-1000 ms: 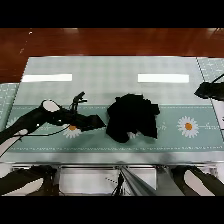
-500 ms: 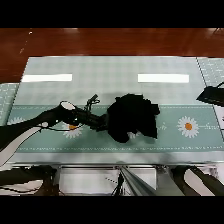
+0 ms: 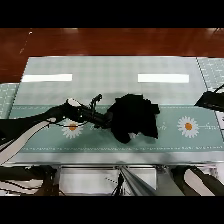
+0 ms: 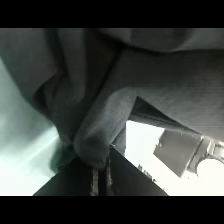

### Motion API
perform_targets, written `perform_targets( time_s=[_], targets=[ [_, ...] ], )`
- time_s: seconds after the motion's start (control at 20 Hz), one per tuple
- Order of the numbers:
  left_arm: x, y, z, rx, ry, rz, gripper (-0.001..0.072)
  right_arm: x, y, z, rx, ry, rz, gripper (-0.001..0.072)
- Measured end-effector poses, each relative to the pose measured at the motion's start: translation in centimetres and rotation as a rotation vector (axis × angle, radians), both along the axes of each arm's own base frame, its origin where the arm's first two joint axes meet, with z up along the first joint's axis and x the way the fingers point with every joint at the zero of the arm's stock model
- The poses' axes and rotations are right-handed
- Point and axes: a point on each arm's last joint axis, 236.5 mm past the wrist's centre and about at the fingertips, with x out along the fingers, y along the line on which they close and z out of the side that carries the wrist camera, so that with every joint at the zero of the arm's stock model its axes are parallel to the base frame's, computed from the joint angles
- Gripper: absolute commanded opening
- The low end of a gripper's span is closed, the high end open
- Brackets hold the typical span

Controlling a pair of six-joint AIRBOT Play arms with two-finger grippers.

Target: Fold the shirts.

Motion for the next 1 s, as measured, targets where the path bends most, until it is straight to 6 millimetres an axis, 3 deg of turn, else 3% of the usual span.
perform_targets(
  time_s=[0.15, 0.4, 0.7, 0.9, 0.95, 1.0],
  targets=[
    [-0.6, -0.2, 0.3, -0.018, 0.004, -0.029, 0.0035, -1.6, 1.7, -3.0, 0.074, 0.069, 0.002, 0.0489],
    [-1.1, -0.3, 0.7, -0.035, 0.01, -0.052, 0.0034, -2.3, 7.4, -8.3, 0.329, 0.066, -0.051, 0.0491],
    [-1.5, -0.2, 1.0, -0.049, 0.022, -0.066, 0.0034, -3.7, 11.4, -13.0, 0.458, 0.032, -0.071, 0.0491],
    [-1.3, -0.1, 1.1, -0.053, 0.026, -0.062, 0.0034, -4.6, 14.1, -15.0, 0.472, 0.023, -0.043, 0.0484],
    [-1.2, 0.0, 1.1, -0.054, 0.027, -0.06, 0.0034, -4.6, 14.9, -15.2, 0.476, 0.014, -0.035, 0.041],
    [-1.1, 0.1, 1.1, -0.054, 0.027, -0.057, 0.0034, -4.6, 15.5, -15.4, 0.472, 0.006, -0.024, 0.0229]
  ],
)
